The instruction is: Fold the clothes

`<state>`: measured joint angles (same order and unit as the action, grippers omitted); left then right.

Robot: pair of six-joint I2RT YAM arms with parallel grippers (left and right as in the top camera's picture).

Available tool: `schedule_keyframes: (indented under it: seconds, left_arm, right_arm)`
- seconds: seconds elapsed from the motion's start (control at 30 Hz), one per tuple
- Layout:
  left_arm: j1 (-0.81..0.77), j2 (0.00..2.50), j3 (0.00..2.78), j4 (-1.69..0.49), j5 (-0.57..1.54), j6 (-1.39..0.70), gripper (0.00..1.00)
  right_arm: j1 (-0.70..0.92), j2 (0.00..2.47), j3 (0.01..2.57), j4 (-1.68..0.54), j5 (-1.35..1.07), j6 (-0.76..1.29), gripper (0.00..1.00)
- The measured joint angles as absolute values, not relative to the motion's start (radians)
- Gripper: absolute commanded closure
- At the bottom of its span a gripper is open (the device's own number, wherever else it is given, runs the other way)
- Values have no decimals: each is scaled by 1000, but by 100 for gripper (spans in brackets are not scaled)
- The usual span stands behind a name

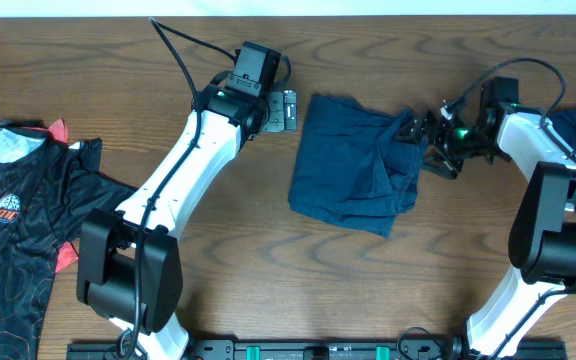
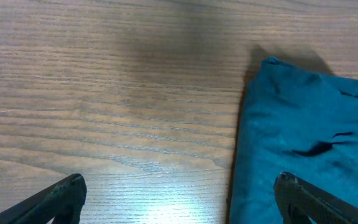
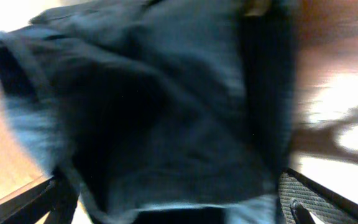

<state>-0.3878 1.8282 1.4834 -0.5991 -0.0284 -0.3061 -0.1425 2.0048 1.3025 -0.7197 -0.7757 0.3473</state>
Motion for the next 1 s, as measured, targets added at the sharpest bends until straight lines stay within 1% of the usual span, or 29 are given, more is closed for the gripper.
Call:
schedule_keyframes:
  seconds: [0.07,0.17,0.4,0.53,0.67,1.0]
  left_arm:
    - [-387,1828,1483,-601,-13,-307,2]
    - [-387,1830,1483,-588,80,-307,2]
    - [-414,1890,1483,-512,306,-307,2]
    - [-478,1951,1483,-451,426,-310,2]
    - [-570,1990,1483,-406,503,-314,2]
    - [-770,2021,1483,-303,551,-317,2]
  right_arm:
    - [-142,2004,1313,-725,-802,351,1]
    - [-143,1998,1340,-752,-809,374,1]
    - [-170,1925,1441,-933,-655,441,1]
    - [-185,1881,1516,-1031,-533,444,1]
    - [-184,1872,1552,-1051,-469,442,1]
    - [-185,1872,1552,-1058,-427,434,1]
